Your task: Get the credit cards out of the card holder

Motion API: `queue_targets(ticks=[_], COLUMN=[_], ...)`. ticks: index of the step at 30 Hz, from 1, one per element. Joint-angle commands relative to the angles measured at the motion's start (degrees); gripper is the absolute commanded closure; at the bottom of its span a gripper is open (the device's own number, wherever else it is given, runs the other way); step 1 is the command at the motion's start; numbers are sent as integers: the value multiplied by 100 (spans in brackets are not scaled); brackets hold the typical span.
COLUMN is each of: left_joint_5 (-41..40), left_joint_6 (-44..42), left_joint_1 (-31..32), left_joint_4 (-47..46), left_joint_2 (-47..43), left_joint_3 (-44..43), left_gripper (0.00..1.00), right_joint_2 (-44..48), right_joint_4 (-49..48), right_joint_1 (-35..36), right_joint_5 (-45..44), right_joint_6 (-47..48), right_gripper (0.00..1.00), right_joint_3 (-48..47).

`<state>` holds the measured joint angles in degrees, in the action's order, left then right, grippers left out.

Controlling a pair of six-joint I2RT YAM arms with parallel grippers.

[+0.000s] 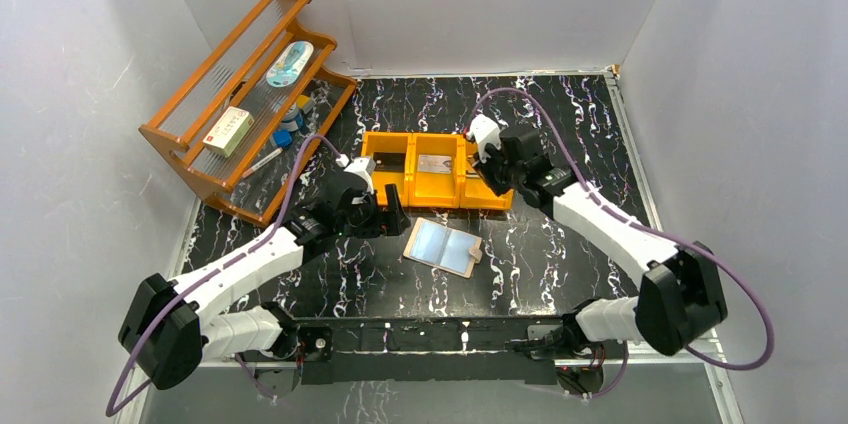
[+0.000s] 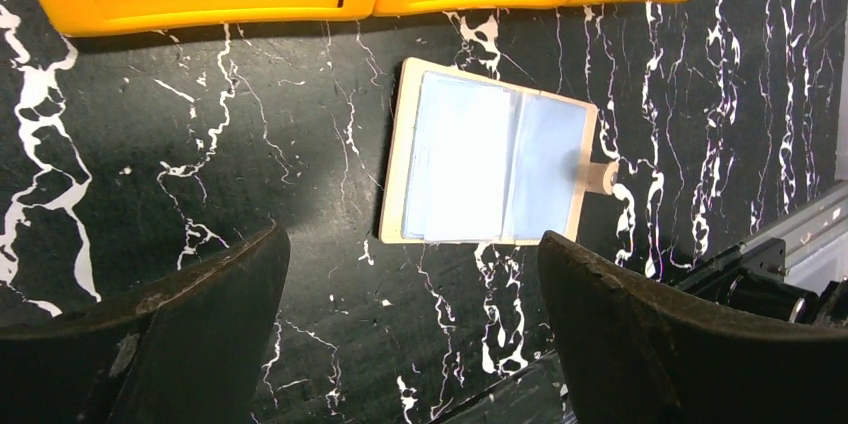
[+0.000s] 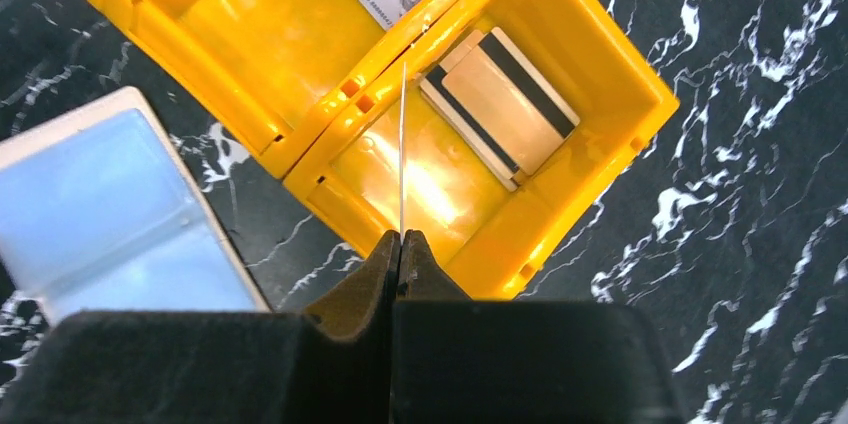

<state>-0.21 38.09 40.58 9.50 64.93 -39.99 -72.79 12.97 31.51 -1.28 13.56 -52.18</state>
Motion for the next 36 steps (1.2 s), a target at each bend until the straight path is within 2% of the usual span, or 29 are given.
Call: queue_targets(ticks=[1,5,15,25,33,36], left_joint_5=[-357,-548,-734,-701,-664,-674], left_joint_6=[52,43,36,48,48,40], left_joint_1=[-41,-41,-50,-59,-59,-61], left_joint_4=[132,312,439,483,463,465], left_joint_2=[-206,-279,-714,-771,-765,-769], left_joint_3=[0,-66,130,190,183,189], left_gripper=[5,4,2,2,2,2], right_joint_2=[-421,-778,-1477,-2038,-2659,-2920], right_joint_4=[456,356,140,-844,-968,-729], right_joint_1=[-48,-67,-243,-290,-362,-364], right_joint_5=[-74,-609,-357,-333,-237,-48], right_joint_6=[1135,1914,3751,4317,4768,4864], right_gripper=[100,100,100,100,99,94], right_joint_3=[-713,-898,-1050,-973,-1284,-1491])
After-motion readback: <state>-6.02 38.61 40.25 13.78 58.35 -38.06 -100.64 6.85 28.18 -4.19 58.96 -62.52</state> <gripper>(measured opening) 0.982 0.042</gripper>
